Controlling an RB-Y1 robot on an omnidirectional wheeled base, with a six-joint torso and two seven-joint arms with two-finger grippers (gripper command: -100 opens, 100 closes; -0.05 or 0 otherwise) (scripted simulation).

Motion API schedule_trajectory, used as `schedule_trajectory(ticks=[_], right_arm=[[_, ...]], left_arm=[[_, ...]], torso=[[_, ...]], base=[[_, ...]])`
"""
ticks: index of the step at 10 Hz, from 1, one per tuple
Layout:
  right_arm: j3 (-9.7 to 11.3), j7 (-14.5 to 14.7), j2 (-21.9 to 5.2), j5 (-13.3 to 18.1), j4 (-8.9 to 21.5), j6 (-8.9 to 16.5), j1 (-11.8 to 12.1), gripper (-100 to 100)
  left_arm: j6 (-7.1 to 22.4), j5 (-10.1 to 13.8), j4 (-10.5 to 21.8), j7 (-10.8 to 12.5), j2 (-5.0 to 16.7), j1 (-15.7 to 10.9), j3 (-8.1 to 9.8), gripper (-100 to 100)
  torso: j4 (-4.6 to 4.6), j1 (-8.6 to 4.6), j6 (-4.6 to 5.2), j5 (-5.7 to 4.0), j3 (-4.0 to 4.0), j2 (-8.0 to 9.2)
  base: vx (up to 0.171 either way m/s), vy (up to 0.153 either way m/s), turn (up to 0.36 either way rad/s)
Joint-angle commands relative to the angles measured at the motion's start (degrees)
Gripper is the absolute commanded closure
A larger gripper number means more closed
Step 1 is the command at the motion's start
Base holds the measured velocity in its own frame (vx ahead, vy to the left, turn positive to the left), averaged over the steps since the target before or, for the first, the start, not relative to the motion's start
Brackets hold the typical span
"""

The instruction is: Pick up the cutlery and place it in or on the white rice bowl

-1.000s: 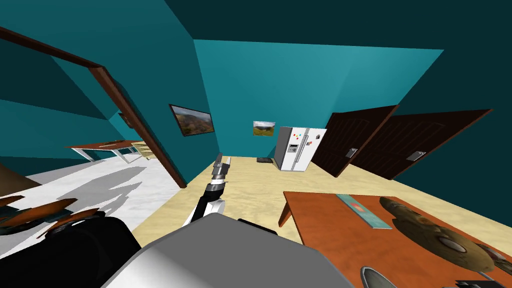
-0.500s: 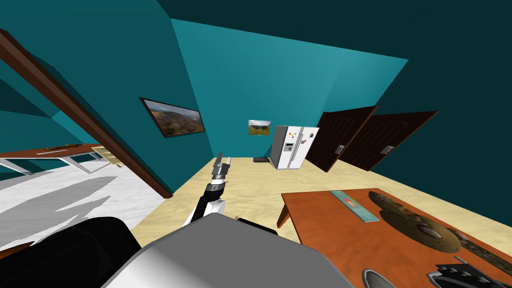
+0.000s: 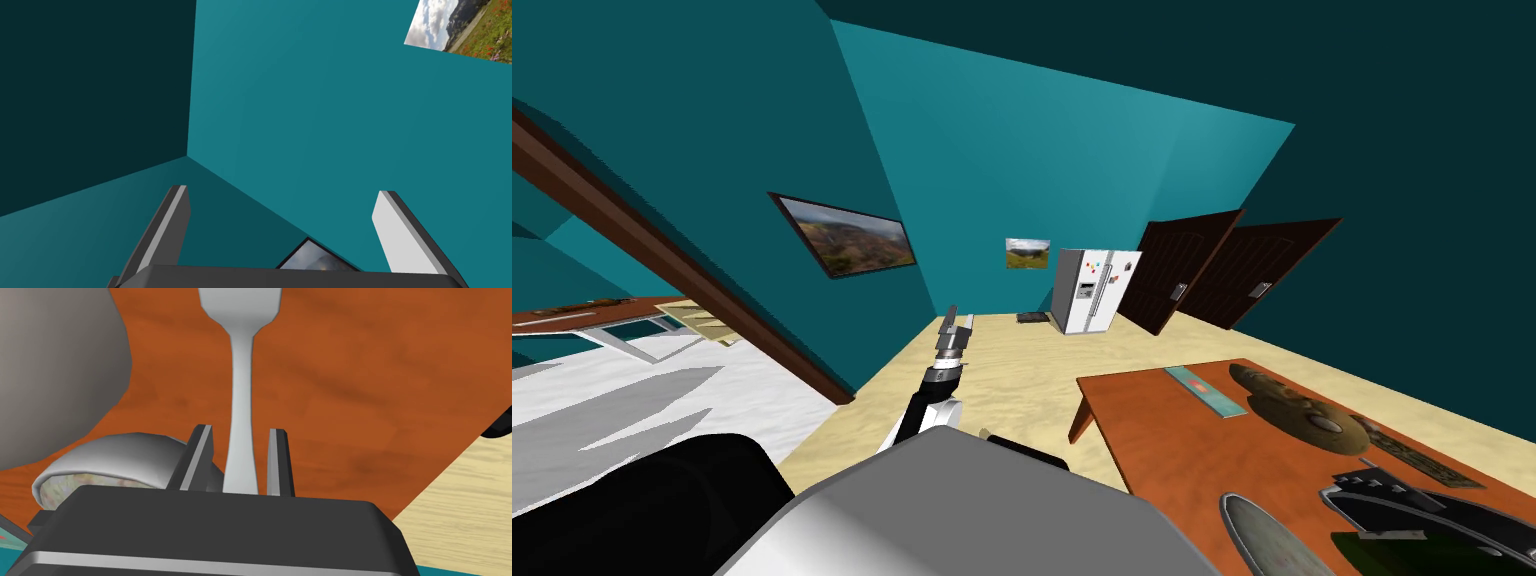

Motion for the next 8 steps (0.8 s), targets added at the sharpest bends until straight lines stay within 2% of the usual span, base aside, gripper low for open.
schedule_trajectory(ticks=[1, 3, 4, 8], right_arm=[[-1.0, 1.2, -1.6, -0.7, 0.1, -0.5, 0.4, 100], [-1.3, 1.3, -3.4, -0.9, 0.8, -1.2, 0.6, 100], [-1.5, 1.0, -4.5, -0.9, 1.2, -1.6, 0.9, 100], [-2.1, -0.8, -8.0, -0.8, 1.8, -2.4, 2.2, 100]], left_arm=[[0.0, 0.0, 0.0, 0.0, 0.0, 0.0, 0.00, 0], [0.0, 0.0, 0.0, 0.0, 0.0, 0.0, 0.00, 0], [0.0, 0.0, 0.0, 0.0, 0.0, 0.0, 0.00, 0], [0.0, 0.0, 0.0, 0.0, 0.0, 0.0, 0.00, 0]], torso=[[0.00, 0.00, 0.00, 0.00, 0.00, 0.00], [-0.03, -0.05, -0.05, -0.01, -0.12, -0.22], [-0.05, -0.09, -0.08, 0.01, -0.20, -0.37], [-0.15, 0.18, -0.19, 0.06, -0.51, -0.93]], base=[[-0.009, 0.087, -0.041], [0.034, 0.080, -0.023], [0.121, 0.116, 0.003], [0.178, 0.120, 0.042]])
